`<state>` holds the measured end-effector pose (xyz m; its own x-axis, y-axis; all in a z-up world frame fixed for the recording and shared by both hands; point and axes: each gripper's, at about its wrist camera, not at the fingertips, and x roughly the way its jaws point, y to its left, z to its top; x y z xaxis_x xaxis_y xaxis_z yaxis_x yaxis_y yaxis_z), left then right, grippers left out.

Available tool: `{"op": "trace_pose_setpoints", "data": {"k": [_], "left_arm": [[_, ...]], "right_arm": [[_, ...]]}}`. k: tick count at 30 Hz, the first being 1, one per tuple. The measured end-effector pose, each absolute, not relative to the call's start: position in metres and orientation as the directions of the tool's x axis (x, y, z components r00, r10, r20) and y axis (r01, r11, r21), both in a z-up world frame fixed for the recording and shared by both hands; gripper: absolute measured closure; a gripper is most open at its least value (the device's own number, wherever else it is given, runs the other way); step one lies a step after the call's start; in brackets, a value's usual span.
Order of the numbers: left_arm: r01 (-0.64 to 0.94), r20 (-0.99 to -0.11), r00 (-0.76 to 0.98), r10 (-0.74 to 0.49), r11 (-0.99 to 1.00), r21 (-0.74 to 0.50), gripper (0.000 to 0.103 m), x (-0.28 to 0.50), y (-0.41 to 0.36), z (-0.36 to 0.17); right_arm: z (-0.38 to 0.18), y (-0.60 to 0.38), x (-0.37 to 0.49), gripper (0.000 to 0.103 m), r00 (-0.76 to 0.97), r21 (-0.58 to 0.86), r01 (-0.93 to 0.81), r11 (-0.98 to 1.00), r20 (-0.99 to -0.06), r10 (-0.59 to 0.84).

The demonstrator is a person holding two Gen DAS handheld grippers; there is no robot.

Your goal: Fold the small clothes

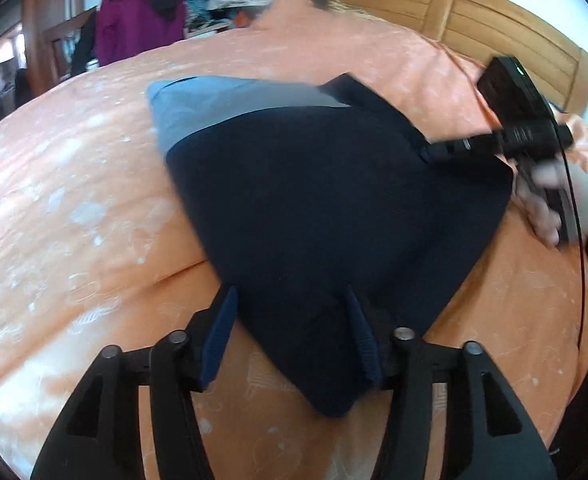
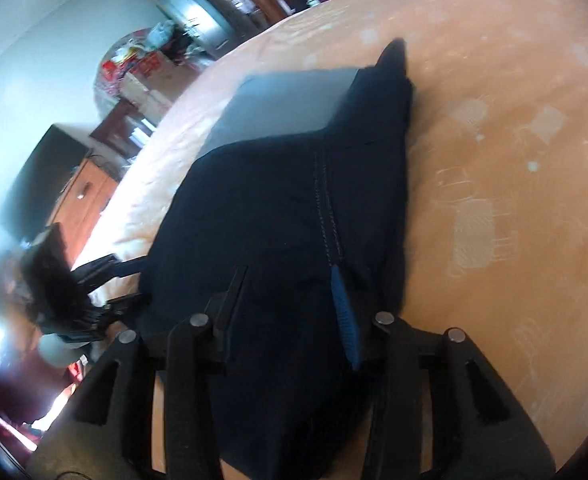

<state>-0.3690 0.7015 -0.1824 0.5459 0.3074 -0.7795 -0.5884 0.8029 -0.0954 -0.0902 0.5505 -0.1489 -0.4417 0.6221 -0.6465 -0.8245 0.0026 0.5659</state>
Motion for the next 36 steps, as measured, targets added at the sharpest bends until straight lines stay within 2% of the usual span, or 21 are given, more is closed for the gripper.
{"op": "trace_pose_setpoints", "data": {"k": [2,3,5,6,8,12,14,18,21,22,26,36], "left_arm": [[-0.622,-0.776,0.53,0.341,0.778,-0.082,0.044,-0.368,0.696,-0.166],[-0.635,-0.771,0.52,0.367,0.77,-0.063,0.044,-0.37,0.689,-0.158],[-0.687,-0.753,0.491,0.438,0.726,-0.026,0.042,-0.385,0.676,-0.137],[-0.714,-0.752,0.473,0.459,0.7,-0.022,0.039,-0.393,0.673,-0.133],[-0.772,-0.755,0.42,0.504,0.636,-0.005,0.031,-0.414,0.665,-0.13],[-0.863,-0.781,0.309,0.542,0.505,0.01,0.03,-0.445,0.648,-0.141],[-0.884,-0.792,0.279,0.544,0.467,0.009,0.021,-0.451,0.64,-0.15],[-0.904,-0.862,0.208,0.462,0.427,0.011,0.019,-0.451,0.651,-0.191],[-0.907,-0.866,0.199,0.459,0.42,0.015,0.01,-0.451,0.65,-0.204],[-0.909,-0.873,0.208,0.441,0.416,-0.006,0.0,-0.45,0.651,-0.204],[-0.911,-0.898,0.187,0.399,0.413,-0.006,0.0,-0.444,0.663,-0.208],[-0.92,-0.848,0.21,0.487,0.392,-0.003,0.0,-0.44,0.658,-0.21]], "right_arm": [[-0.124,0.543,-0.095,0.044,-0.377,0.512,-0.858,0.031,-0.67,0.64],[-0.107,0.533,-0.099,0.039,-0.362,0.499,-0.867,0.018,-0.653,0.665],[-0.081,0.505,-0.108,0.006,-0.273,0.417,-0.908,0.038,-0.657,0.702],[-0.07,0.483,-0.116,0.0,-0.186,0.345,-0.935,0.078,-0.667,0.721],[-0.063,0.451,-0.13,0.0,-0.048,0.226,-0.962,0.155,-0.696,0.716],[-0.079,0.403,-0.132,0.0,0.097,0.127,-0.947,0.296,-0.763,0.639],[-0.097,0.396,-0.13,0.0,0.111,0.121,-0.931,0.344,-0.804,0.584],[-0.148,0.391,-0.117,0.0,0.111,0.091,-0.908,0.409,-0.889,0.444],[-0.154,0.394,-0.114,0.0,0.122,0.082,-0.905,0.417,-0.889,0.441],[-0.153,0.397,-0.111,0.0,0.121,0.084,-0.901,0.425,-0.893,0.433],[-0.156,0.401,-0.111,0.0,0.132,0.079,-0.898,0.433,-0.89,0.437],[-0.158,0.403,-0.118,0.0,0.157,0.06,-0.887,0.458,-0.894,0.421]]}}
